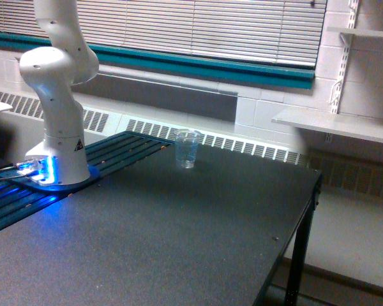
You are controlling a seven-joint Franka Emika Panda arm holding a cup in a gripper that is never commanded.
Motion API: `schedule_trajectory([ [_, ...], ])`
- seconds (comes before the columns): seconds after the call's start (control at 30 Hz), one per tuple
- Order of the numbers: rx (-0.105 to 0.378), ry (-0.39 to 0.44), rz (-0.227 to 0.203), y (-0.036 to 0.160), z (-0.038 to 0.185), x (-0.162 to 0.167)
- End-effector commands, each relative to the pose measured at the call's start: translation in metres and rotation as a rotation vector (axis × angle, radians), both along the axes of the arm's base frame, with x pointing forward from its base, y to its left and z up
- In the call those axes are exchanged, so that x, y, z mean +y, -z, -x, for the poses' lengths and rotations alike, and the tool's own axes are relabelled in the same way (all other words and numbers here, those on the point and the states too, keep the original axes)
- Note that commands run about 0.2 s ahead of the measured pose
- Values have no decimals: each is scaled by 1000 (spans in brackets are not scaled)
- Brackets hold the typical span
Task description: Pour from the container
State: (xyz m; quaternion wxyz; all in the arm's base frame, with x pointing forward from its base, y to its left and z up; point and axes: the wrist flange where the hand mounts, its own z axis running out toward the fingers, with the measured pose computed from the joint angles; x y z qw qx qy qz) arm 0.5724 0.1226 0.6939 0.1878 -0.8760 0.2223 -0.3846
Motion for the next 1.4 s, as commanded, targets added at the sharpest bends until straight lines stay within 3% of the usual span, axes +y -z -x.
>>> schedule_trajectory([
  [0.03,2,-4,3,0,0,2],
  [0.37,16,-49,36,12,4,21],
  [0.73,49,-140,91,51,24,56],
  [1.1,85,-235,160,96,65,90],
  [1.4,102,-329,205,127,112,119],
])
